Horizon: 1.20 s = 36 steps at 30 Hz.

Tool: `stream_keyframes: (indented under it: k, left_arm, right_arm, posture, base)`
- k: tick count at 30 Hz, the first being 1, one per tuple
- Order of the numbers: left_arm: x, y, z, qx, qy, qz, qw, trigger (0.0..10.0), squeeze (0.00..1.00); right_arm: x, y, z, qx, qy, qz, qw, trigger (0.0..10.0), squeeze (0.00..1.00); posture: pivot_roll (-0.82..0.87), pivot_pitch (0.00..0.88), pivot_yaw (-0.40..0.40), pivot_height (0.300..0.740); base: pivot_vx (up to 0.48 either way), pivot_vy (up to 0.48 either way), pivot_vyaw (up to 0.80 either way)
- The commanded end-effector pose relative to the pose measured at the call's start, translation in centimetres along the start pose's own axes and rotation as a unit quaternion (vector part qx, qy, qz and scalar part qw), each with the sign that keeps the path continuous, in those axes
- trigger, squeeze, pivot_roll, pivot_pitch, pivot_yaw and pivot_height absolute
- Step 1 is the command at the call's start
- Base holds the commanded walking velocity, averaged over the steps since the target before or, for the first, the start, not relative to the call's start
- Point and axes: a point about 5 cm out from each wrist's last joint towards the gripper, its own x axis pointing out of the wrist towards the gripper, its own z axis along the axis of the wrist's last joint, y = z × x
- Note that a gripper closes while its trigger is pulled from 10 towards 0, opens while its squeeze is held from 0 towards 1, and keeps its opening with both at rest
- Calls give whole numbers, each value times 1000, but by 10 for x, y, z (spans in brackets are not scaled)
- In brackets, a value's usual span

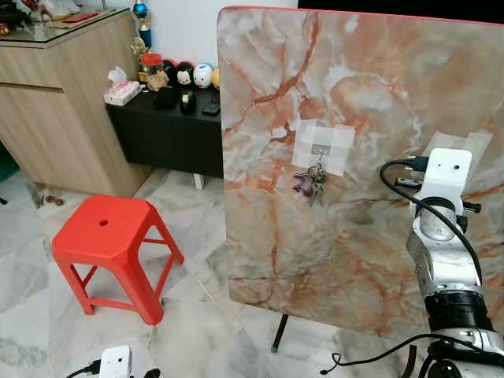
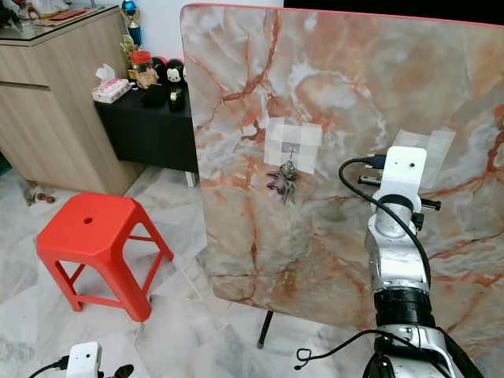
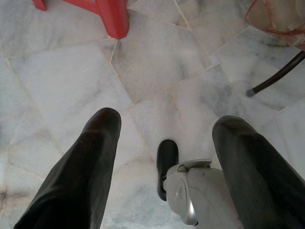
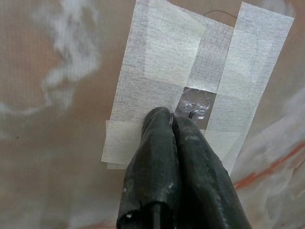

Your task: Hang keys on a hook

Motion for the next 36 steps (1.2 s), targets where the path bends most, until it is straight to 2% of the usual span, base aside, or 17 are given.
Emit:
stream_keyframes:
  k: [1,2,3,4,5,6,13,19,20,21,22,23,24,27,32,33,36]
  left_arm:
    - [-1,2,-3,14,8,1,1000,10000,0]
    - [-1,2,-3,14,7,1,1000,10000,0]
    - [-1,2,-3,13,8,1,1000,10000,0]
    - [-1,2,-3,13,8,1,1000,10000,0]
    - [-1,1,-3,13,8,1,1000,10000,0]
    - [-1,1,-3,13,8,0,1000,10000,0]
    - [-1,1,-3,15,8,0,1000,10000,0]
    - [-1,2,-3,16,8,0,1000,10000,0]
    - [-1,2,-3,16,8,0,1000,10000,0]
    - [-1,1,-3,16,8,0,1000,10000,0]
    - [-1,1,-3,16,8,-1,1000,10000,0]
    - [-1,1,-3,16,8,-1,1000,10000,0]
    - [-1,1,-3,16,8,-1,1000,10000,0]
    - [-1,1,-3,15,9,0,1000,10000,0]
    - [-1,2,-4,11,14,5,1000,10000,0]
    - [-1,3,-5,10,15,7,1000,10000,0]
    - [-1,3,-5,10,17,10,1000,10000,0]
  right_arm:
    - [0,3,2,2,2,8,1000,10000,576]
    - [0,4,2,2,2,9,1000,10000,600]
    - [0,5,2,4,2,13,1000,10000,714]
    - [0,5,2,4,2,13,1000,10000,714]
    - [-1,6,2,4,2,17,1000,10000,863]
    - [-1,7,1,5,2,18,1000,10000,890]
    - [-3,10,3,10,-3,28,1000,10000,918]
    - [-7,16,11,28,-40,54,997,10000,902]
    - [-10,18,13,33,-55,62,996,10000,855]
    - [-11,19,15,34,-62,65,995,10000,855]
    - [-13,20,16,35,-72,69,994,10000,706]
    - [-15,21,17,37,-81,74,993,10000,165]
    - [-17,21,18,37,-90,79,992,10000,0]
    - [-24,22,17,34,-103,91,990,10000,0]
    - [-40,25,-2,29,-77,120,989,10000,0]
    - [-50,26,-16,15,-60,143,988,10000,0]
    - [-62,15,-45,-12,-13,146,989,10000,0]
  posture:
    - [-7,0,-42,740]
    - [-8,0,-42,740]
    - [-8,0,-42,740]
    - [-8,0,-42,740]
    - [-7,0,-43,740]
    - [-5,0,-43,740]
    - [-6,0,-42,740]
    - [-8,0,-42,740]
    - [-9,0,-42,740]
    - [-9,0,-42,740]
    - [-9,0,-43,740]
    - [-9,0,-43,740]
    - [-8,0,-43,740]
    - [-10,0,-45,740]
    - [-21,0,-49,740]
    - [-25,0,-51,740]
    - [-25,0,-52,740]
  base:
    - [0,0,0]
    - [0,0,0]
    - [0,0,0]
    - [0,0,0]
    - [0,0,0]
    - [0,0,0]
    - [0,0,0]
    - [0,0,0]
    - [0,0,0]
    - [0,0,0]
    - [0,0,0]
    - [0,0,0]
    - [0,0,0]
    - [0,0,0]
    - [0,0,0]
    - [0,0,0]
    - [0,0,0]
